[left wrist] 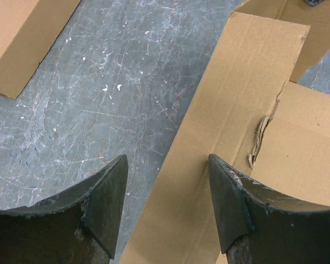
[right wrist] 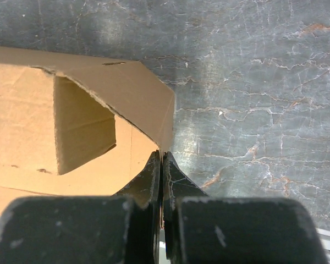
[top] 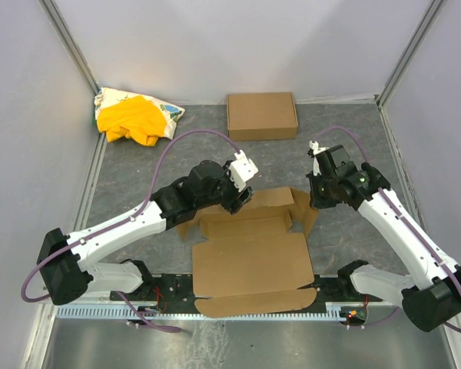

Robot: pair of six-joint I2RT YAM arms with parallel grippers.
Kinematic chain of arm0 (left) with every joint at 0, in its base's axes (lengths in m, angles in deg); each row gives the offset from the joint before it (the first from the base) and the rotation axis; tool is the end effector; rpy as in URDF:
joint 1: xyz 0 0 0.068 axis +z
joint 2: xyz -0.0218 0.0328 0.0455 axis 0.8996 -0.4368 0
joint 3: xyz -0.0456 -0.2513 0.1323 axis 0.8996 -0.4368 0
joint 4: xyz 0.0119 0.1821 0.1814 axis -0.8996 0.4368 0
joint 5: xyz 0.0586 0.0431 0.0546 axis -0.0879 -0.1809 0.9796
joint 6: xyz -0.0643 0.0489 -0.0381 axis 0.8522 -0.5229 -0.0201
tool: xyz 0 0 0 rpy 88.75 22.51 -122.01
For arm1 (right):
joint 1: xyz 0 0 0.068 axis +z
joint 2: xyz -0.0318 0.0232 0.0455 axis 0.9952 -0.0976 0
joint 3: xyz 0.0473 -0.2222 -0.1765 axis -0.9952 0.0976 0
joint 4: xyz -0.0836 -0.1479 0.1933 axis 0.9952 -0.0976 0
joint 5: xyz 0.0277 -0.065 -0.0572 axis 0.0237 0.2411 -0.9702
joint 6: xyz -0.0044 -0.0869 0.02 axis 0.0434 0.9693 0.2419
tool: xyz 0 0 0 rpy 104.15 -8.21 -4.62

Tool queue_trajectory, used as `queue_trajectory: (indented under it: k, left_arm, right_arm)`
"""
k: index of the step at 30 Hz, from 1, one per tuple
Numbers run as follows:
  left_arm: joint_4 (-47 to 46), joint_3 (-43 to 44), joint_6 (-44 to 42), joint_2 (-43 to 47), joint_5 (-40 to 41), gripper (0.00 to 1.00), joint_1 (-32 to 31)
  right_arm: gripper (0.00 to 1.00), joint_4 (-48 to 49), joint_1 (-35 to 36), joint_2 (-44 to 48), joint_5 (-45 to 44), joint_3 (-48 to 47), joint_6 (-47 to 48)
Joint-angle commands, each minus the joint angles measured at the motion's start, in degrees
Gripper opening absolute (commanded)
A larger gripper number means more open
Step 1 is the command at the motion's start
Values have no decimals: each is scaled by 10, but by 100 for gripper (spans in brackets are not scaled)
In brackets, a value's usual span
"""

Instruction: Fold the paper box

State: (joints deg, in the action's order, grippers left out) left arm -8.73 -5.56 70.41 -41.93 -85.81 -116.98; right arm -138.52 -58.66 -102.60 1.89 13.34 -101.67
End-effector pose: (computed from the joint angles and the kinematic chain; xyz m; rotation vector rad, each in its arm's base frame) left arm 0.1855 -0.2484 0.3042 1.0799 1.7814 -0.5056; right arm 0.1921 0.0910 0.2849 -0.1400 2.6440 0.2454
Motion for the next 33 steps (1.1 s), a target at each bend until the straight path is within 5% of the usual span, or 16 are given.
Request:
queue_trajectory:
  k: [1,21,33]
  left_arm:
    - [-32,-6,10,-6,3,66,-3]
    - [-47,-17,11,-37,-6,64,-3]
    - [-49,-27,16,-36,-17,63,-2]
  right_arm:
    - [1,-13,0,-11,24,-51,14]
    - [1,-49,0,-93,-51,-136,64]
    - [1,12,-1,-48,91,-56,16]
